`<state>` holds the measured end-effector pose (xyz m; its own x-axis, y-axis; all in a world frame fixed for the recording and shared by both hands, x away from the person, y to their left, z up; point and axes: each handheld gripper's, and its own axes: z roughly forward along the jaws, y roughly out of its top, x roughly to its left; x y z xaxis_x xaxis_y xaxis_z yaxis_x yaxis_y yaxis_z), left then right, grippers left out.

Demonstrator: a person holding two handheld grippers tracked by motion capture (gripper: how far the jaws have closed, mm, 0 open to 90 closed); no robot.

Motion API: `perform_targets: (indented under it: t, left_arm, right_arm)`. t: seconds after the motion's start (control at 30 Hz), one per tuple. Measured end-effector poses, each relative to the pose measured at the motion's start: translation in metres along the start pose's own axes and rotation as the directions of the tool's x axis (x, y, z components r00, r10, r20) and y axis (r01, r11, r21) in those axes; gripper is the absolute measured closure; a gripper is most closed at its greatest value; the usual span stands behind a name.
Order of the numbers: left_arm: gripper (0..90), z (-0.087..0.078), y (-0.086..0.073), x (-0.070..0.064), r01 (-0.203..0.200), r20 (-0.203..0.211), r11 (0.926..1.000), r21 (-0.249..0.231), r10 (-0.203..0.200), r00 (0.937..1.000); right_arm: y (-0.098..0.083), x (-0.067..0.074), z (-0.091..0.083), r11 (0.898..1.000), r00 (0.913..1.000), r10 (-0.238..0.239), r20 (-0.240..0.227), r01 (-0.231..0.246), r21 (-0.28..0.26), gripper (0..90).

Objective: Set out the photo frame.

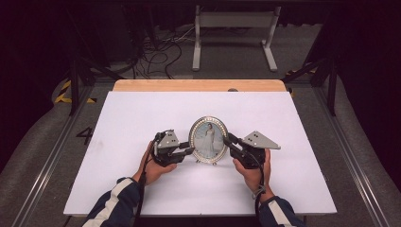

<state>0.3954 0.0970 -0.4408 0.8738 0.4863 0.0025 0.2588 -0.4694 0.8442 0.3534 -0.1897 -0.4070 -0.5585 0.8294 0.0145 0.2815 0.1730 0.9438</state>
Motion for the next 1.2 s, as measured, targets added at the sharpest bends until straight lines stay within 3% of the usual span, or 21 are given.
perform_targets:
  t: [1.2]
  left_arm:
    - [71.2, 0.0011, -0.0004, -0.0018, -0.004, 0.003, 1.0, -0.001, 0.004, 1.0]
  right_arm:
    - [0.0002, -0.0038, 0.0023, 1.0, 0.9999, -0.014, 0.002, 0.014, -0.001, 75.8]
